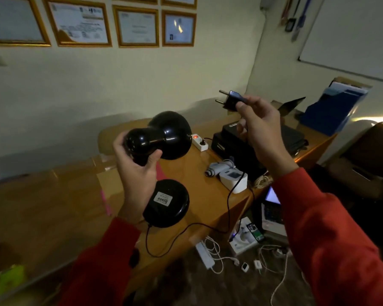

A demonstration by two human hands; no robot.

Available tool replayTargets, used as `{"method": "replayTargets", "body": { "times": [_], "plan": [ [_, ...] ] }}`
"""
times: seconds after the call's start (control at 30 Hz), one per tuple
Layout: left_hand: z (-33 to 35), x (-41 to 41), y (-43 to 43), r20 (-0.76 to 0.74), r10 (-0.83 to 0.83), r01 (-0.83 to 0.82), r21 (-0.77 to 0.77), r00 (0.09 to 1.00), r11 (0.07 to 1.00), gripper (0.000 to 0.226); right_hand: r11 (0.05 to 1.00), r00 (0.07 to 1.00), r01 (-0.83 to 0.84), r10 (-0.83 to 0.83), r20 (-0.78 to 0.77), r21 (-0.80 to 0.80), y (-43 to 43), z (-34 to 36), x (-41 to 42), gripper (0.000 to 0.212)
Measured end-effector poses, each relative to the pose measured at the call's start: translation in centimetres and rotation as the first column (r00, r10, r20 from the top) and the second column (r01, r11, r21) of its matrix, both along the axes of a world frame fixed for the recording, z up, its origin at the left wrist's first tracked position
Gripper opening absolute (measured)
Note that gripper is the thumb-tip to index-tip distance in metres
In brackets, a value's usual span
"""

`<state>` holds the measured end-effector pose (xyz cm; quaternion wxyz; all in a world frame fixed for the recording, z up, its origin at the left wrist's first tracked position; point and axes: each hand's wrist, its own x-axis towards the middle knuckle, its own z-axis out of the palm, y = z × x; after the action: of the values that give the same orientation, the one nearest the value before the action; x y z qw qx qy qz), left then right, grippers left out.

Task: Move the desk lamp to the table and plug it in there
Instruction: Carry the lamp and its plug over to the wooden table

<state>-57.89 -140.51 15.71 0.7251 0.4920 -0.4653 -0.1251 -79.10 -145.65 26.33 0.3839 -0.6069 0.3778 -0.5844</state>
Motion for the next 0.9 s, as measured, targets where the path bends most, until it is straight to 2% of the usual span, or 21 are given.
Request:
{"method": "replayTargets", "body": {
  "times": [0.3, 0.4, 0.53, 0.67, 0.9],
  "plan": [
    [-5.0, -5.5, -12.3, -0.063, 0.132, -0.125, 0.104, 0.989, 0.987, 0.061, 1.000, 0.999, 0.005, -0.005, -0.047, 0.003, -14.3, -3.6, -2.6, 0.014],
    [-6.5, -6.2, -16.1, -0.039, 0.157, -0.150, 0.133, 0.987, 0.980, 0.059, 0.999, 0.996, -0.005, 0.008, -0.087, 0.035, -18.6, -4.2, -2.7, 0.016],
    [-7.9, -7.0, -20.0, -0.059, 0.144, -0.129, 0.210, 0.988, 0.969, 0.057, 0.999, 0.996, -0.032, 0.035, -0.079, 0.038, -23.8, -3.8, -2.8, 0.010],
    [-8.7, -8.2, -23.2, -0.113, 0.190, -0.150, 0.294, 0.975, 0.944, 0.060, 0.997, 0.997, -0.050, 0.053, -0.063, 0.050, -28.0, -4.2, -2.8, 0.012],
    [-9.4, -10.8, -25.9, -0.121, 0.246, -0.187, 0.365, 0.962, 0.912, 0.052, 0.981, 0.982, -0.170, 0.177, -0.073, 0.088, -33.5, -7.1, -2.2, 0.010]
  ]
}}
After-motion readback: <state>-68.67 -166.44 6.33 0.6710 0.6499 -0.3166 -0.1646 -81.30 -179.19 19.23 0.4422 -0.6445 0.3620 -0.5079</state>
